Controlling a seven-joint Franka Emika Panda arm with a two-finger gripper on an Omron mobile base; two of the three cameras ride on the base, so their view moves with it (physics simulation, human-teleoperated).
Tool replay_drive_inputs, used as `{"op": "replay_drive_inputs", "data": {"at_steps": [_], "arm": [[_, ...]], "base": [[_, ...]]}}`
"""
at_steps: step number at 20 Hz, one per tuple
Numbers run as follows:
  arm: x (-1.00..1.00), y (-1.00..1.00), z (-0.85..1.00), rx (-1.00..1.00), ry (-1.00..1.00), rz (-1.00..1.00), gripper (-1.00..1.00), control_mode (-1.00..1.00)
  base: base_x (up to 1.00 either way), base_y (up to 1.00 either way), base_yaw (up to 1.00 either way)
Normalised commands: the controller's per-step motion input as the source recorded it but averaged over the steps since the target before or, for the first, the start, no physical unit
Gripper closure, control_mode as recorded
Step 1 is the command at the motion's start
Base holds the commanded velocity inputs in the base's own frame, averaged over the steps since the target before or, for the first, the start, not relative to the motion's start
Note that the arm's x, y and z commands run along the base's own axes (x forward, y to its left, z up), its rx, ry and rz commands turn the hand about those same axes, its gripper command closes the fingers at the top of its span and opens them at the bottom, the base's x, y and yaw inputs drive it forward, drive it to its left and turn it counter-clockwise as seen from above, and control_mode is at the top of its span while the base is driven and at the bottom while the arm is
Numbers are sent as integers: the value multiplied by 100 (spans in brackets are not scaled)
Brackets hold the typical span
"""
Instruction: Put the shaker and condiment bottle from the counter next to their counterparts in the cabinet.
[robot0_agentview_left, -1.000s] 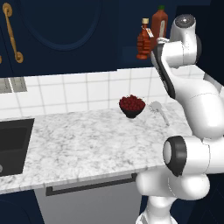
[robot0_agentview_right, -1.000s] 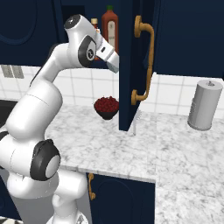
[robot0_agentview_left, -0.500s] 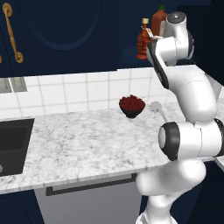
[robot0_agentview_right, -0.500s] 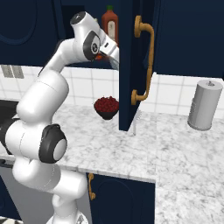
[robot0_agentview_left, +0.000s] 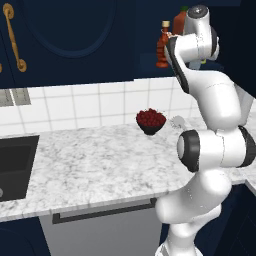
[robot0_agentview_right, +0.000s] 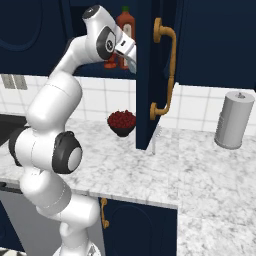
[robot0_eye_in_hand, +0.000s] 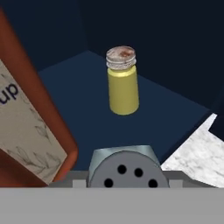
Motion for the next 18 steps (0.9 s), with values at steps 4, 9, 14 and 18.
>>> {"op": "replay_drive_inputs", "data": {"at_steps": [4,9,14,18], "arm": [[37,-1,-9,0,0,0,100,-100],[37,-12,-30,0,0,0,100,-100],[6,-7,-20,0,0,0,100,-100],[0,0,-13,0,0,0,100,-100]], "base": [[0,0,0],[0,0,0],[0,0,0],[0,0,0]]}}
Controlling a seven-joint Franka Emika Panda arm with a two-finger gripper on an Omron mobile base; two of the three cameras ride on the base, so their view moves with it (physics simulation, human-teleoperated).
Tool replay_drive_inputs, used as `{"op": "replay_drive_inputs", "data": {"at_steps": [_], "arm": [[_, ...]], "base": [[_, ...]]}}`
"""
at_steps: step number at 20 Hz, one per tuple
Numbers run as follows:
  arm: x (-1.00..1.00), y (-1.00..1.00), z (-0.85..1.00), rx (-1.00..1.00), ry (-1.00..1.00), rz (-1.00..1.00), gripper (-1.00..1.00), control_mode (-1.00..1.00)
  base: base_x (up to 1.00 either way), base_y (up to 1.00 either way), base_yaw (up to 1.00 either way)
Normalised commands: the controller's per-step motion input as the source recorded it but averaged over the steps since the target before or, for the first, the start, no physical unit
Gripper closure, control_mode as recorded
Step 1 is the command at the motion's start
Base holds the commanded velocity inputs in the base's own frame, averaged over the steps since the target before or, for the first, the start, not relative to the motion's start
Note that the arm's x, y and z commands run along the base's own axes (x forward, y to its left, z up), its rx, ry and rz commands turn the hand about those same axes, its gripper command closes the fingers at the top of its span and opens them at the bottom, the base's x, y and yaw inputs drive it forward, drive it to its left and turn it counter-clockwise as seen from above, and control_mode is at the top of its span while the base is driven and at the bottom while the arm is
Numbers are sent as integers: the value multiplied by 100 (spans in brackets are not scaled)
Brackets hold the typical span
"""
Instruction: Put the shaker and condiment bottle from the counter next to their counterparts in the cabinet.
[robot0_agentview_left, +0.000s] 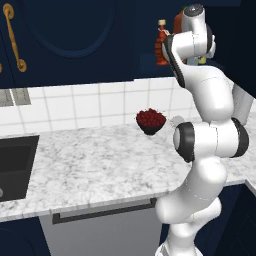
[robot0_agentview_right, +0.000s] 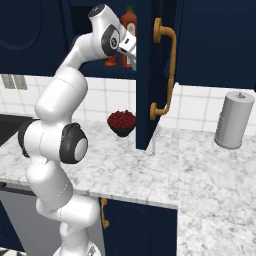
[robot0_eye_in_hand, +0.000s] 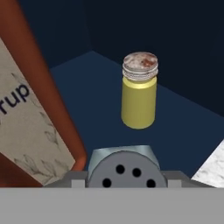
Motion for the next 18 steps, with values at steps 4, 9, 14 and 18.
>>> {"op": "replay_drive_inputs", "data": {"at_steps": [4,9,14,18], "arm": [[-2,0,-15,0,0,0,100,-100],[-25,-8,-36,-1,-11,-1,100,-100],[-16,-7,-27,0,-17,-2,100,-100],[-11,0,-24,0,-14,-3,-100,-100]], "base": [[0,0,0],[0,0,0],[0,0,0],[0,0,0]]}}
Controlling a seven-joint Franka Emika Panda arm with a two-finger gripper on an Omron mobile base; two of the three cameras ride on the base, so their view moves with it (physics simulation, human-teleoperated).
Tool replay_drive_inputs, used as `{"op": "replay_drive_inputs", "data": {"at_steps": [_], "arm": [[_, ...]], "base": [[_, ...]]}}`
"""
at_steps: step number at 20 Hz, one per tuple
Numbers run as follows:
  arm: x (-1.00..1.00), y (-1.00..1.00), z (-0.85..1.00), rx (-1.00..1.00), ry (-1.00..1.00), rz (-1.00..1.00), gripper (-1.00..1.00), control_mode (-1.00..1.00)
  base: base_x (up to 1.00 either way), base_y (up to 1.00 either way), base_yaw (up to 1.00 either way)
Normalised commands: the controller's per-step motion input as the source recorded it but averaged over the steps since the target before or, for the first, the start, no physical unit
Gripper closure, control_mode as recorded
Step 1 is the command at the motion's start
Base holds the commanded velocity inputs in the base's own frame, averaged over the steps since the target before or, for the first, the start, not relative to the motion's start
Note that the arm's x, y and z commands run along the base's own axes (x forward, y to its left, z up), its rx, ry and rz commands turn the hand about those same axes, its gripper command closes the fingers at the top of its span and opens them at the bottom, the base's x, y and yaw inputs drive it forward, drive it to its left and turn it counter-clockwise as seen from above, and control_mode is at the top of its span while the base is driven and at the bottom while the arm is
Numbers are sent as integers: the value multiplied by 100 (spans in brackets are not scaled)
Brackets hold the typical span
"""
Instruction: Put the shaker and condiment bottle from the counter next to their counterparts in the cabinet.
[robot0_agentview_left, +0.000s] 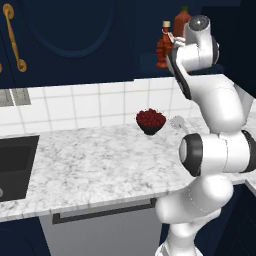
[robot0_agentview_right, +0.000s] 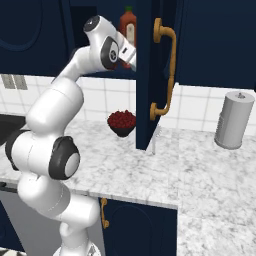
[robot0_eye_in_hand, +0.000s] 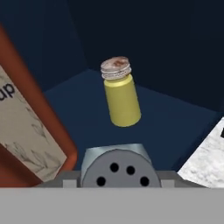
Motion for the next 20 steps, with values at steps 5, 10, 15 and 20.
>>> {"op": "replay_drive_inputs", "data": {"at_steps": [5,10,15,20], "arm": [[-1,0,-19,0,-12,-2,-100,-100],[4,0,-14,-6,-10,0,-100,-100],[15,0,0,-10,-9,0,-100,-100],[28,0,0,-14,-13,-1,-100,-100]], "base": [[0,0,0],[0,0,0],[0,0,0],[0,0,0]]}}
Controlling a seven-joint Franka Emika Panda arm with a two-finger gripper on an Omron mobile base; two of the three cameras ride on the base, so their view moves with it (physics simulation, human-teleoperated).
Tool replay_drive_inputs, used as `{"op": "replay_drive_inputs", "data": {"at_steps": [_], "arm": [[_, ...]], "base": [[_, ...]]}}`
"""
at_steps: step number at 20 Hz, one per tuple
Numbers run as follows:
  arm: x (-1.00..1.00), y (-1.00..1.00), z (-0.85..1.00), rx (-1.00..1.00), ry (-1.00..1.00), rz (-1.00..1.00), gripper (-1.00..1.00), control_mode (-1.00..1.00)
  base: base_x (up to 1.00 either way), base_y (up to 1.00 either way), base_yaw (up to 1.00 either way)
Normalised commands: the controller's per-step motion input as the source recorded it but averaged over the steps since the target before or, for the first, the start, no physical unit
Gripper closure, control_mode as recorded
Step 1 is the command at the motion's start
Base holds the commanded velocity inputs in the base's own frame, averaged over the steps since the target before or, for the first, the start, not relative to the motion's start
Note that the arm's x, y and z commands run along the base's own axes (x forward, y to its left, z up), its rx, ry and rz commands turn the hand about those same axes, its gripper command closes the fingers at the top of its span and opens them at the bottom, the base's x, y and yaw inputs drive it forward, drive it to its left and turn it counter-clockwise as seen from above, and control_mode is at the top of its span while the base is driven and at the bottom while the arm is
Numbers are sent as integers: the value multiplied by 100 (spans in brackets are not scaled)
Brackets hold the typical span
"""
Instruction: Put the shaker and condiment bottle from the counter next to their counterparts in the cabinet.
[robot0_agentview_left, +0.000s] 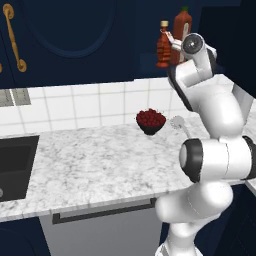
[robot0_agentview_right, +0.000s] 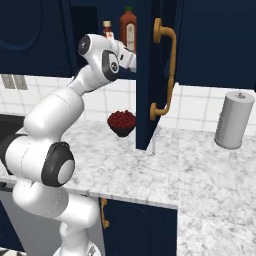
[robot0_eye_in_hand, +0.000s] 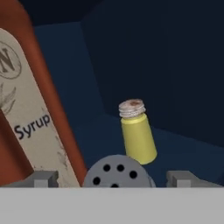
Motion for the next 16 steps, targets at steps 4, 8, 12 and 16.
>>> {"op": "replay_drive_inputs", "data": {"at_steps": [4,8,12,16], "arm": [[19,0,0,-14,-15,-2,-100,-100],[10,-1,0,-12,-16,-2,-100,-100],[6,-2,0,-11,-16,-1,-100,-100],[4,-3,0,-11,-16,0,-100,-100]], "base": [[0,0,0],[0,0,0],[0,0,0],[0,0,0]]}}
